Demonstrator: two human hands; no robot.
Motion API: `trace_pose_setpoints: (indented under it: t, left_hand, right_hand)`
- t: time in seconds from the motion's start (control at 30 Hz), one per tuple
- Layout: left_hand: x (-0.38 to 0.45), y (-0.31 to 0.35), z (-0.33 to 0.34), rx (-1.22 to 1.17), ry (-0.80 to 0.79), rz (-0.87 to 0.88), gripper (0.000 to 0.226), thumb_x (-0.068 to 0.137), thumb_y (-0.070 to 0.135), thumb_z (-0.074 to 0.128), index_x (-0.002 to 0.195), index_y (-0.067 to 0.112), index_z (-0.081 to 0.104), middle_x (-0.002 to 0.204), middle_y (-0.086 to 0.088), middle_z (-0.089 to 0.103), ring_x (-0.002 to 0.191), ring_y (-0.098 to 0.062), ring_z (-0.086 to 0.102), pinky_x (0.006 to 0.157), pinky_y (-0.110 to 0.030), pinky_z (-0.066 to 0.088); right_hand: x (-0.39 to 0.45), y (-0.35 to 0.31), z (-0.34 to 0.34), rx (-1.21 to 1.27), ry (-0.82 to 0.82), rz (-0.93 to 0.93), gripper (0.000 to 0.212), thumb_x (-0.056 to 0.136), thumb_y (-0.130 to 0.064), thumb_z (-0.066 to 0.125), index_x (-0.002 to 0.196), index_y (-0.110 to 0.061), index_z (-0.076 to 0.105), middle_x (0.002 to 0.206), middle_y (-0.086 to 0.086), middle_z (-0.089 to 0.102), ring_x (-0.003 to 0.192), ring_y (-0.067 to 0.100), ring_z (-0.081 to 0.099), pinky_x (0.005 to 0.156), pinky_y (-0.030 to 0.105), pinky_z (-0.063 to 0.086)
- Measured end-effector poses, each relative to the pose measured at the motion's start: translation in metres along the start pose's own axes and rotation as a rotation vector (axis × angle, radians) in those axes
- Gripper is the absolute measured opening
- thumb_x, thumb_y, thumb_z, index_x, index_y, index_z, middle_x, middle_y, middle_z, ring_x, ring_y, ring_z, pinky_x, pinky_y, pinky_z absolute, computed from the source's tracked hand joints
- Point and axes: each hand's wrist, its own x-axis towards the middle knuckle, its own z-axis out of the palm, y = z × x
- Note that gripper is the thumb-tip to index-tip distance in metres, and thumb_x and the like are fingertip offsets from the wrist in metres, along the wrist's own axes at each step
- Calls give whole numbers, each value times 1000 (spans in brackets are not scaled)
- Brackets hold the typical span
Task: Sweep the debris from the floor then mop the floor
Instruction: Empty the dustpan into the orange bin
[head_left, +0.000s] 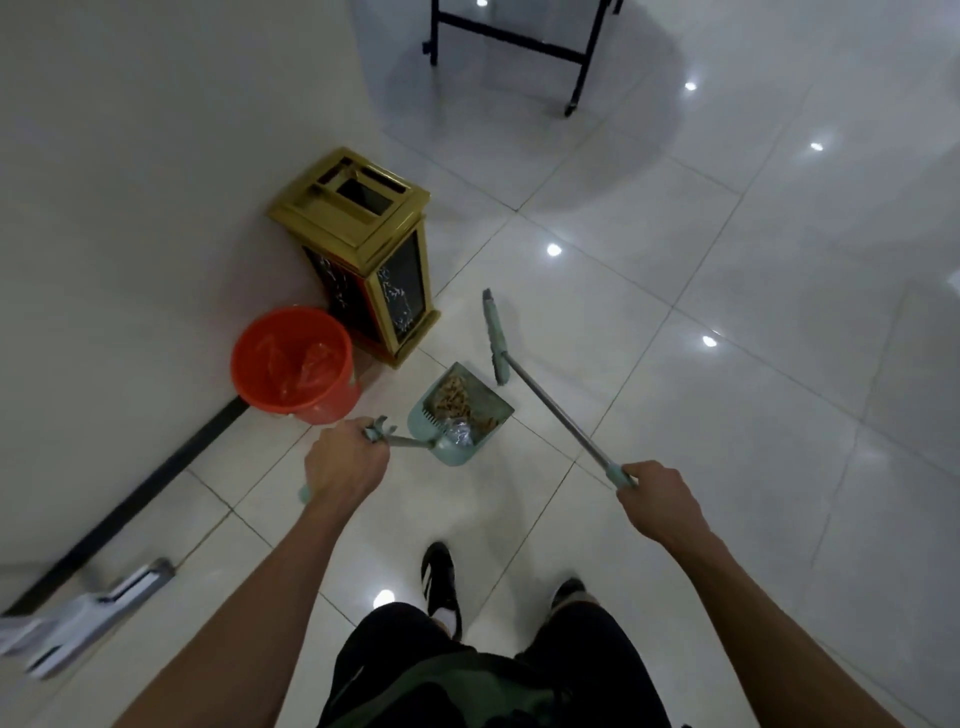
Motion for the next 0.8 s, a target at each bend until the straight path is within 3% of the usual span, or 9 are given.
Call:
trace_pose_setpoints:
  t: [0.2, 0.43, 0.57, 0.8]
  left_hand:
    - [-30, 30, 11, -59, 45, -147, 22, 90, 46, 56, 84, 30, 69, 72, 1, 66, 69, -26, 62, 70, -38, 56]
    - [-114, 73, 31, -139, 216, -398, 33, 93, 51, 53, 78, 26, 68, 65, 1, 64, 62, -22, 61, 66, -36, 55]
    - [-152, 88, 37, -123, 282, -512, 34, 94, 49, 52, 78, 24, 68, 64, 2, 62, 59, -21, 59, 65, -35, 55]
    - [-206, 80, 38, -157, 396, -666, 32, 92, 51, 54, 83, 25, 70, 64, 1, 62, 58, -20, 58, 64, -34, 53]
  right_hand:
    - [61, 27, -39, -40, -28, -149, 23, 94, -15, 56, 110, -7, 70, 82, 4, 62, 70, 21, 64, 64, 35, 56]
    - [119, 72, -93, -130, -108, -348, 22, 93, -17, 58, 109, -6, 70, 89, 5, 65, 67, 21, 63, 62, 35, 57]
    - [135, 79, -114, -151, -137, -438, 20, 91, -19, 61, 107, -11, 70, 78, -2, 61, 63, 19, 65, 56, 33, 56]
    - [141, 66, -119, -254, -205, -590, 23, 89, -17, 63, 111, -14, 71, 87, -1, 57, 74, 19, 63, 68, 33, 57]
